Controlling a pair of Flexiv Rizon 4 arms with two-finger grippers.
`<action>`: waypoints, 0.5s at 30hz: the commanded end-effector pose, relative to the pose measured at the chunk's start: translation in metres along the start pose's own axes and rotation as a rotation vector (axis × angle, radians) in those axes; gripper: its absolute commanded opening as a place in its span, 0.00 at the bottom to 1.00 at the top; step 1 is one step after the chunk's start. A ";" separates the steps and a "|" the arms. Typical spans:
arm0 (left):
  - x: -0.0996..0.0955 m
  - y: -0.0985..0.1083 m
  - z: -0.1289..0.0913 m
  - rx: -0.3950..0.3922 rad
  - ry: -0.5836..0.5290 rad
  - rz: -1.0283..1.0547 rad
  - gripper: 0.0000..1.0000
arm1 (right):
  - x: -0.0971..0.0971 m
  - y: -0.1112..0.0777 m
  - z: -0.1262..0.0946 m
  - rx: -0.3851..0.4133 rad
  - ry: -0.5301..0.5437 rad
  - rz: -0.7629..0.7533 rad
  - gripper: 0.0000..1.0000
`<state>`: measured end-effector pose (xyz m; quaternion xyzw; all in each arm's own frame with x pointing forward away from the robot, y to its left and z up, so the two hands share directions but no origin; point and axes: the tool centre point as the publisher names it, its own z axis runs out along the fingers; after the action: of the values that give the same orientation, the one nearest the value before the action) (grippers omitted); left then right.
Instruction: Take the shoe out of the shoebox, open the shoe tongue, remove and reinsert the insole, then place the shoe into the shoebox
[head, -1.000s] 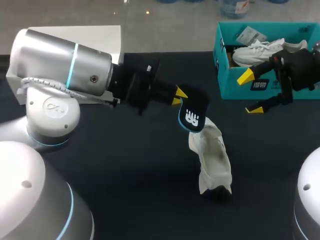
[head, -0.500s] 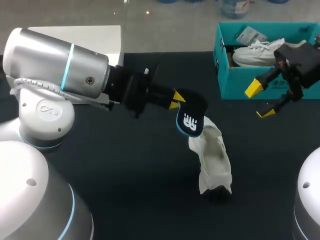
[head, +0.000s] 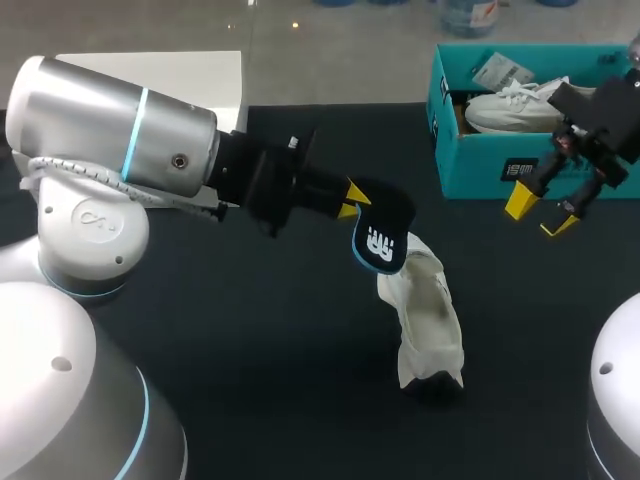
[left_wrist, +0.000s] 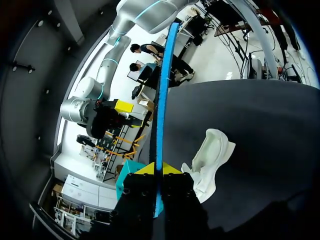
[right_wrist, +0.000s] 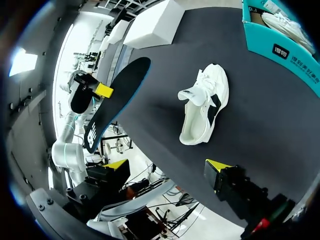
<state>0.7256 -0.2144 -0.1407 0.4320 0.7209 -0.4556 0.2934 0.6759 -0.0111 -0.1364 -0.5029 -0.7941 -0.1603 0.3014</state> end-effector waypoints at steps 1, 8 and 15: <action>0.000 0.000 0.001 -0.002 0.003 0.001 0.00 | 0.002 0.001 0.000 0.003 -0.021 0.002 1.00; 0.000 0.000 0.001 -0.002 0.003 0.001 0.00 | -0.002 -0.013 -0.017 -0.005 -0.233 -0.192 1.00; 0.000 0.000 0.001 -0.002 0.003 0.001 0.00 | -0.009 -0.026 -0.026 -0.065 -0.296 -0.371 1.00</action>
<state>0.7256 -0.2143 -0.1407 0.4320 0.7209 -0.4556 0.2934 0.6793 -0.0359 -0.1222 -0.3939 -0.8902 -0.1415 0.1799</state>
